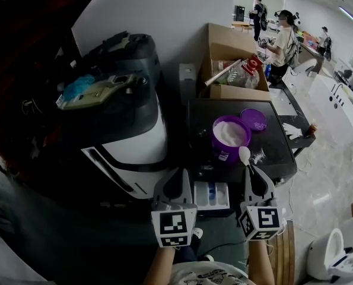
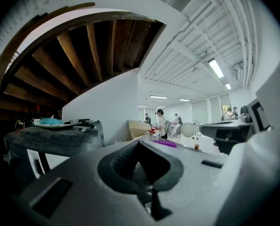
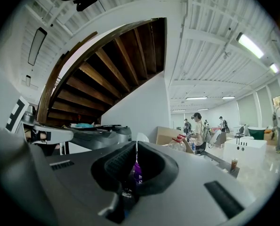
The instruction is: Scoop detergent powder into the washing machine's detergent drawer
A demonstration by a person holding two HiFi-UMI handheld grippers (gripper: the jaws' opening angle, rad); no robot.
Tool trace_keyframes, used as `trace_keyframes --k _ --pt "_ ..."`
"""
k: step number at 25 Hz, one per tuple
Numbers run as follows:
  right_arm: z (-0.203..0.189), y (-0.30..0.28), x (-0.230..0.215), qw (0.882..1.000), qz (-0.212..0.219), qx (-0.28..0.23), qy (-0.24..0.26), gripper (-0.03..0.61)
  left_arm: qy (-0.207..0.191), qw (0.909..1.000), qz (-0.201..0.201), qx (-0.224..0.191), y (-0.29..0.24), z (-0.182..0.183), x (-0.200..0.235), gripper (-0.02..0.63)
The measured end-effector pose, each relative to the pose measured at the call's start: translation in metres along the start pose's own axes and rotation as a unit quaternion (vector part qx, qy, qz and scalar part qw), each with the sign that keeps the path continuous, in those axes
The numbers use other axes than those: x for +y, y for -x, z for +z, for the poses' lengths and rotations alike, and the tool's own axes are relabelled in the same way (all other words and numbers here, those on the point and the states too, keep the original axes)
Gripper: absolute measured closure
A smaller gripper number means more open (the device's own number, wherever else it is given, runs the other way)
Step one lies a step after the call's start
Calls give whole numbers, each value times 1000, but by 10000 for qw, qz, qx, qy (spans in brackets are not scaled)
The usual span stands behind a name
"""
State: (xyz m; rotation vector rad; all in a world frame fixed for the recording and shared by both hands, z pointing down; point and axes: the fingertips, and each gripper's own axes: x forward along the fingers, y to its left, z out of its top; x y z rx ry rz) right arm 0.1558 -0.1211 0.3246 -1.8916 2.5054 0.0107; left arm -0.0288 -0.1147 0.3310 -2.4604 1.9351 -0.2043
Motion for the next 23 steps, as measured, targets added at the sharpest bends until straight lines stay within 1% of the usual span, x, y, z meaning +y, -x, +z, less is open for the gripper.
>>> trace_keyframes --k 8,23 --pt "1 0 1 10000 -14 0 -17 558 -14 10000 -16 -27 1 3 1 609" --pt "3 5 3 10000 -10 -29 -19 558 0 10000 -8 3 5 -3 3 609"
